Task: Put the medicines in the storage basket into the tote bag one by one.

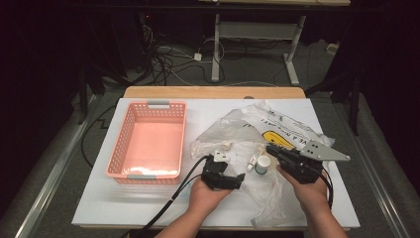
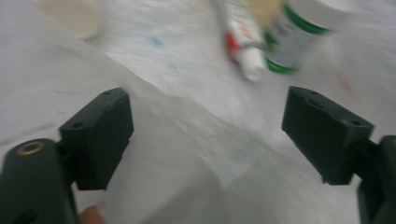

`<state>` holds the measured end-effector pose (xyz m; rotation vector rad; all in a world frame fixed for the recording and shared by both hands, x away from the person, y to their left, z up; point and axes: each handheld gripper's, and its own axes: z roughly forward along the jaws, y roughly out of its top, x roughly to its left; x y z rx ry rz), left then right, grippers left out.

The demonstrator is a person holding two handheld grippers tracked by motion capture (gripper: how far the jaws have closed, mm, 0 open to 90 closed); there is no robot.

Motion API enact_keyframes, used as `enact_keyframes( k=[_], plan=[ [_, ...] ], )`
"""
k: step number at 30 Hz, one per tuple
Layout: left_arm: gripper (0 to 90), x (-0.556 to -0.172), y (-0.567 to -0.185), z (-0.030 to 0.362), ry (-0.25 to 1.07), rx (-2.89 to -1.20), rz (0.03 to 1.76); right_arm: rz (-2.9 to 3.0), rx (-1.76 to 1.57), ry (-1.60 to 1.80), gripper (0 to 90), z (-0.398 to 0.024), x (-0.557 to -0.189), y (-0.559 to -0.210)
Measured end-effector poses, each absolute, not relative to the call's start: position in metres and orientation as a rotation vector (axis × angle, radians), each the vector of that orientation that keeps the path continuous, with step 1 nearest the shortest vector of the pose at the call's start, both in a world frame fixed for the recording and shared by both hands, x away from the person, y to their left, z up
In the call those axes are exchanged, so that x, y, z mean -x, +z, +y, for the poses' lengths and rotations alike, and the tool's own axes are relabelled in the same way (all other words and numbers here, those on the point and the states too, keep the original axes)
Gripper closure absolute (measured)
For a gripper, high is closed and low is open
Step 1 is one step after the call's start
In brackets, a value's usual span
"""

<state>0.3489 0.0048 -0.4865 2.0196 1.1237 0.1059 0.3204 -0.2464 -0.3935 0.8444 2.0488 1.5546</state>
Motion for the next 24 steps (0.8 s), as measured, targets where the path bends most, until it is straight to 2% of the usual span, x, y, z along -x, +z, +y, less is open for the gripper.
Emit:
enact_keyframes(
  k=[1, 3, 6, 8, 16, 21, 24],
  plan=[
    [22.8, -0.353, -0.488, 0.005, 0.107, -2.019, 1.143, 2.046, -0.854, 1.559, 90.0, -0.247, -0.32, -0.393],
    [43.7, -0.354, -0.489, 0.007, 0.168, -2.022, 1.158, 2.044, -0.848, 1.561, 90.0, -0.248, -0.32, -0.393],
    [72.6, -0.351, -0.489, 0.008, 0.167, -2.011, 1.153, 2.039, -0.856, 1.568, 90.0, -0.251, -0.32, -0.393],
    [86.2, -0.346, -0.487, 0.01, 0.222, -2.0, 1.125, 2.039, -0.854, 1.567, 90.0, -0.252, -0.32, -0.393],
    [87.8, -0.323, -0.465, 0.034, 0.375, -1.99, 0.947, 2.039, -0.855, 1.562, 90.0, -0.251, -0.32, -0.396],
    [87.6, -0.31, -0.46, 0.042, 0.381, -1.963, 0.873, 2.042, -0.853, 1.539, 90.0, -0.247, -0.32, -0.399],
    [87.6, -0.305, -0.464, 0.042, 0.41, -2.009, 0.825, 2.042, -0.856, 1.521, 90.0, -0.246, -0.32, -0.402]
  ],
)
